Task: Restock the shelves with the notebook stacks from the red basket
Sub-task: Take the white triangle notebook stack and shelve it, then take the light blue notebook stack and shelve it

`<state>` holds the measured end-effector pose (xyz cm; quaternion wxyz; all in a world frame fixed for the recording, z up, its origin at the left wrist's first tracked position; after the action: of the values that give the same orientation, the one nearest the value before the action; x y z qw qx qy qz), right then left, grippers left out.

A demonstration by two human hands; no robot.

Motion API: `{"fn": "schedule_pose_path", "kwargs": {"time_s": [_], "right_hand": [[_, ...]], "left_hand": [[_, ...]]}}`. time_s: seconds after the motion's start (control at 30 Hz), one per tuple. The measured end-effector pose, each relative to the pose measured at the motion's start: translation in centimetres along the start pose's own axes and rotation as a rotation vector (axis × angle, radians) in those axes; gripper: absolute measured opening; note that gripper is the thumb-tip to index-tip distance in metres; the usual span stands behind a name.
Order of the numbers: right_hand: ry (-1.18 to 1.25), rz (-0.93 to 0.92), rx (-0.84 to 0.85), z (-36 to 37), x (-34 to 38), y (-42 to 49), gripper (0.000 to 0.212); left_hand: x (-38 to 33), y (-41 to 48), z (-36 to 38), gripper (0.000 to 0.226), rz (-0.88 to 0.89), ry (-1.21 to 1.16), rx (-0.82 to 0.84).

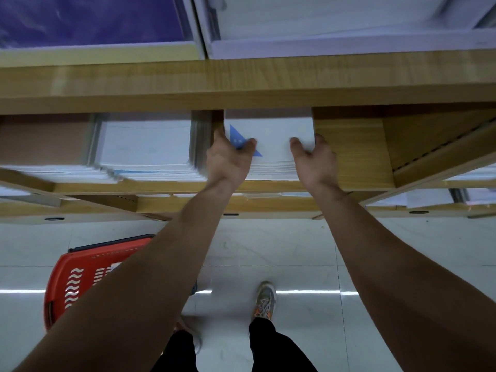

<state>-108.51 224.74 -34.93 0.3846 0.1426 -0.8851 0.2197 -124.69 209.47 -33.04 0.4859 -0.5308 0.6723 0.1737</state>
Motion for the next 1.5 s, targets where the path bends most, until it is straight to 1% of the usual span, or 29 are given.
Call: {"fn": "schedule_pose_path", "kwargs": {"time_s": [0.17,0.27,0.37,0.5,0.57,0.67,0.8,0.93,1.0,1.07,1.13,1.23,1.33,1.4,1.5], "right_hand": [[-0.042,-0.002,-0.005,0.3,-0.2,0.1,0.047],[-0.066,0.004,0.017,0.3,-0.2,0.0,0.048],[-0.138,0.012,0.05,0.1,0.3,-0.6,0.053],[-0.35,0.01,0.027,-0.9,1.0,-3.0,0.064],[-0.456,0.025,0.031,-1.0,0.6,-5.6,0.067],[-0.628,0.064,0.125,0.4,-1.1,-10.5,0.068],[-0.809,0.011,0.333,5.4,-1.3,-16.9,0.073],[-0.947,-0.14,0.453,12.2,3.2,-22.0,0.076],[-0.987,-0.215,0.511,16.1,5.8,-24.4,0.074],[-1.027,-0.281,0.563,20.2,8.5,-26.8,0.074],[-1.058,-0.339,0.613,24.4,11.0,-29.3,0.075],[-1.105,-0.428,0.665,30.4,14.3,-33.0,0.074],[-1.132,-0.49,0.716,35.9,16.5,-36.3,0.075],[-1.148,-0.525,0.742,39.3,17.5,-38.2,0.074],[-1.173,-0.573,0.772,43.7,18.5,-40.5,0.071]], "left_hand": [[0.2,0.1,0.1,0.059,0.018,0.076,-0.004],[0.1,0.2,0.2,0.059,0.018,0.155,0.049],[-0.4,-0.2,0.0,0.062,0.036,0.229,0.116],[-0.5,-1.8,-0.9,0.07,0.039,0.395,0.207],[0.4,-3.3,-1.9,0.069,0.043,0.44,0.249],[3.2,-6.2,-4.7,0.065,0.049,0.444,0.318],[10.9,-9.7,-11.5,0.065,-0.013,0.549,0.419],[20.2,-11.2,-21.6,0.062,-0.127,0.688,0.451],[24.6,-11.3,-26.9,0.066,-0.19,0.719,0.431],[27.8,-11.8,-31.8,0.075,-0.216,0.733,0.395],[30.0,-12.7,-36.5,0.073,-0.237,0.738,0.35],[33.0,-13.9,-42.4,0.067,-0.278,0.685,0.271],[37.1,-14.4,-47.1,0.064,-0.325,0.652,0.223],[40.4,-14.5,-49.6,0.068,-0.351,0.604,0.195],[48.0,-13.9,-51.9,0.072,-0.401,0.547,0.169]]}}
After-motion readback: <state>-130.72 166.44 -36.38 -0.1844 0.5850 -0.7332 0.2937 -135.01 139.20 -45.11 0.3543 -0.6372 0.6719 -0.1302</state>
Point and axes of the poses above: each hand's wrist, its own y-axis towards the middle knuckle, its own z-axis out of the palm, x = y × z, the point moved 8 cm from there along y, towards the middle knuckle, and after that the axes turned 7 degrees about -y, right-handed, at the moved point
